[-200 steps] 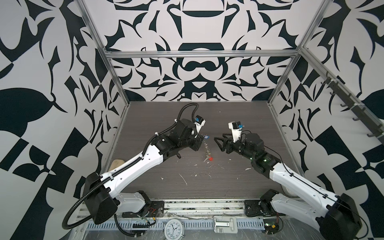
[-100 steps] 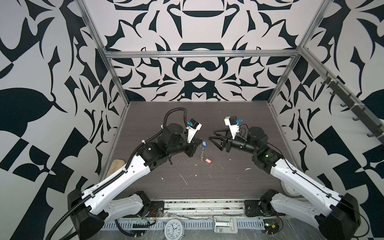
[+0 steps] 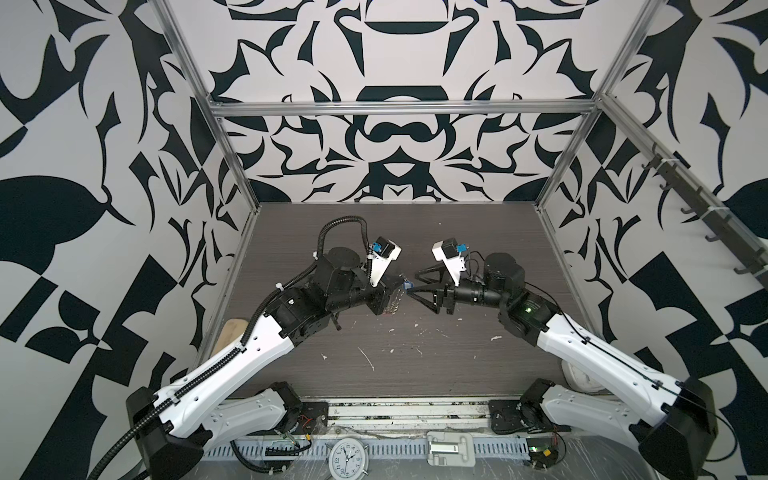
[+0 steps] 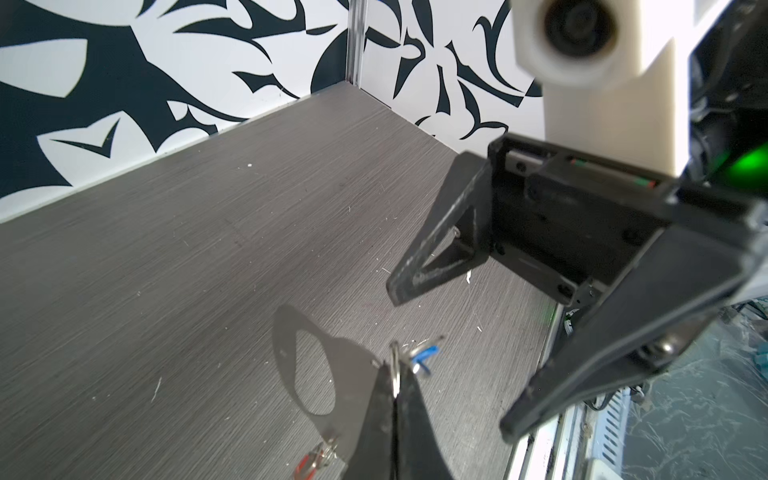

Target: Remove the keys from the keyring

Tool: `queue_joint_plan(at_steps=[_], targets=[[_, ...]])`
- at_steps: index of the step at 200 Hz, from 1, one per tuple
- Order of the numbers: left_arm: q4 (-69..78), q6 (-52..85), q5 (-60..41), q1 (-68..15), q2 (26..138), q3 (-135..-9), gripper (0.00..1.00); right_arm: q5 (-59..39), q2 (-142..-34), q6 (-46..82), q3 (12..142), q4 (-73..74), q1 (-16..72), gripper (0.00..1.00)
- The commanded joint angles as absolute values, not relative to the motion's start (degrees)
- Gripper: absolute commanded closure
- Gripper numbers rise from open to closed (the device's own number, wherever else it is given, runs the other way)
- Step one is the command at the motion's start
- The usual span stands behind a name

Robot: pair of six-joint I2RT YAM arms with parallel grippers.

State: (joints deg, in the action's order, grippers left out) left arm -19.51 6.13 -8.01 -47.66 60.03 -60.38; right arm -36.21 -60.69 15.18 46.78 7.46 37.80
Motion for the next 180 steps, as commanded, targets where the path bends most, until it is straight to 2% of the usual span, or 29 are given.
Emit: queue_joint_plan(at_steps=[1,30,50,62,104,122,142,166,180], targets=[[-18.0,5.2,-9.4,-47.8,58.4,-60.8,1.00,-35.6,-60.0,13.3,48.6,7.7,38.1,0.35],[-17.9,5.2,-9.9,-47.8,58.2,-60.7,1.00,-36.9,-60.4,13.5,48.7,8.7,38.2,0.44],[-17.9,5.2,-9.7,-47.8,58.1,-60.7,1.00,-36.5,-60.5,13.4,48.9,8.2,38.4,0.44],[-17.7,5.2,-9.7,-47.8,57.8,-60.3,1.00,-34.9,-59.9,13.4,48.6,8.1,38.5,0.43],[-16.3,4.8,-12.2,-47.8,55.9,-58.7,1.00,-27.8,-55.4,14.0,46.3,9.8,38.4,0.51],[-16.0,4.5,-13.1,-47.8,55.5,-58.7,1.00,-26.4,-53.9,14.5,45.6,10.8,38.5,0.46],[-15.0,4.4,-12.6,-47.8,55.0,-58.0,1.00,-24.9,-53.7,17.5,44.8,13.5,38.5,0.31],[-12.2,4.5,-12.9,-47.8,53.8,-56.0,1.00,-22.9,-53.1,18.0,43.3,15.1,38.5,0.29],[-11.3,4.5,-13.6,-47.8,53.2,-55.2,1.00,-26.9,-53.5,15.3,45.1,11.8,38.4,0.28]])
